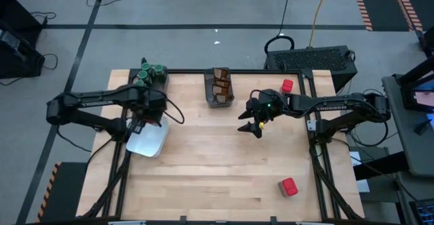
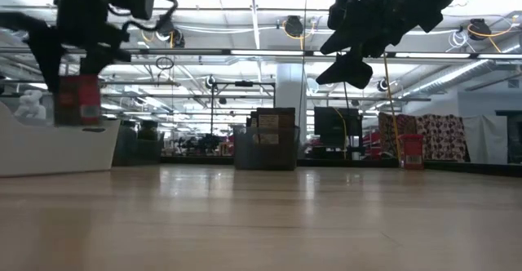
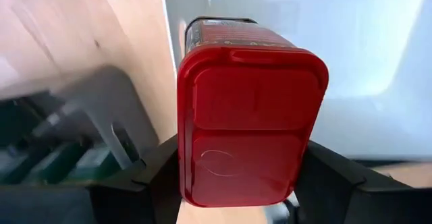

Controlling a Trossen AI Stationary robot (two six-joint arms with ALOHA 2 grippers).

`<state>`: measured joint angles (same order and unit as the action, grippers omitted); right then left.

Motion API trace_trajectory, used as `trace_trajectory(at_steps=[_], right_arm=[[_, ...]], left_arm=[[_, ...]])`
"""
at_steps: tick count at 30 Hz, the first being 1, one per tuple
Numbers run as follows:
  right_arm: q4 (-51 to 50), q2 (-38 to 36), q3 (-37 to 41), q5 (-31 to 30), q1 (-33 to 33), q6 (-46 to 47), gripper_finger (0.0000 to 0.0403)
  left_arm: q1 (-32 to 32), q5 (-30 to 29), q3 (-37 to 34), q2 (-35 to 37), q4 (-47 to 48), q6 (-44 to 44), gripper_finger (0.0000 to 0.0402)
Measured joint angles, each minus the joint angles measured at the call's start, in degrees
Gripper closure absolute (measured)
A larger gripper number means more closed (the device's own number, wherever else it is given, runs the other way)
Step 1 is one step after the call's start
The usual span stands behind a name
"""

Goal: Sort spices by type
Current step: Put the bottom left red seasoning can into the white bin

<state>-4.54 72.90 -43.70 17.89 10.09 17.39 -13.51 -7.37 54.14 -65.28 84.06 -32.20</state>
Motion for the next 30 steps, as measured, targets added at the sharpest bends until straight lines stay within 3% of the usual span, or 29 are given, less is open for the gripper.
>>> trace_trajectory(at_steps=[13, 21, 30], right_arm=[[0.0, 0.0, 0.0, -0.01, 0.0, 1.42, 0.011], [0.0, 0.0, 0.0, -0.03, 0.0, 1.42, 0.011], [0.0, 0.0, 0.0, -0.06, 0.0, 1.42, 0.011]], left_arm=[[-4.91, -2.69, -9.97, -1.2, -0.8, -1.24, 0.0172], [-8.83, -3.05, -10.22, -1.24, -1.59, 2.27, 0.0172], [-11.11, 1.78, -10.2, -1.24, -3.59, 6.45, 0.0171]])
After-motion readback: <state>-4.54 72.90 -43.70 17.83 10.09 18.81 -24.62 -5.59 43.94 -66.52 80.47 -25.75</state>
